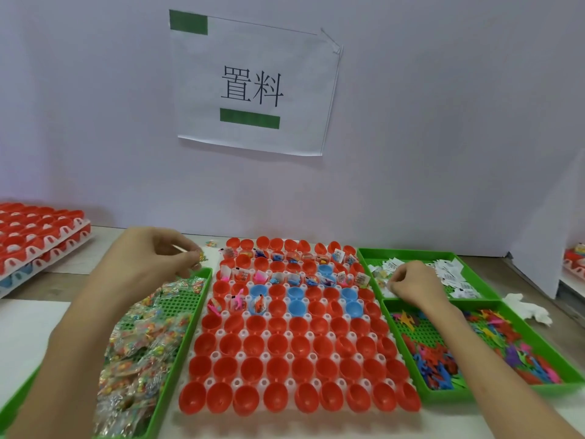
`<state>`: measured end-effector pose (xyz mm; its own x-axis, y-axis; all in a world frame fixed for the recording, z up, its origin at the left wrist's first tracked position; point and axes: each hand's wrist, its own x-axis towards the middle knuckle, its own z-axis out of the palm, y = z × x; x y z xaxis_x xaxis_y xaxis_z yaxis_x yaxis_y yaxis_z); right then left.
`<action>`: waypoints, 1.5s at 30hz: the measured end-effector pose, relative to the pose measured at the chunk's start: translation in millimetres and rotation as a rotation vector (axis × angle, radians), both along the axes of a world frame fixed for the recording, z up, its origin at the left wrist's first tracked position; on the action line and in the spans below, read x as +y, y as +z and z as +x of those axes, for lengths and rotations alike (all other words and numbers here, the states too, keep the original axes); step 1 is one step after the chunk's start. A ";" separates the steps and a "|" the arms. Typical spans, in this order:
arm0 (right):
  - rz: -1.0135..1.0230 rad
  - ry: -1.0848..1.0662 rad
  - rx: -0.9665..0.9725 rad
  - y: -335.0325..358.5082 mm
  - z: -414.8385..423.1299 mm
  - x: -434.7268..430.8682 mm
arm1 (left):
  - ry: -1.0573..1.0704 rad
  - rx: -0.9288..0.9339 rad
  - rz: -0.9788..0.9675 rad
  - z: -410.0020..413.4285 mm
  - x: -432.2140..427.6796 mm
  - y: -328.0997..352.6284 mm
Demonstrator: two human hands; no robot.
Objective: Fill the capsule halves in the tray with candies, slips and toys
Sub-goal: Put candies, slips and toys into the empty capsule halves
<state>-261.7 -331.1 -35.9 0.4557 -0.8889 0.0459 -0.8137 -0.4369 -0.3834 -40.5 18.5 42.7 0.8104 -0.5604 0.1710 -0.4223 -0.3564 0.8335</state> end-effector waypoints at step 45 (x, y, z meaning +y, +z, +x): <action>0.231 0.440 -1.013 93.7 -22.0 152.8 | -0.498 0.682 -0.611 -128.5 -83.2 5.1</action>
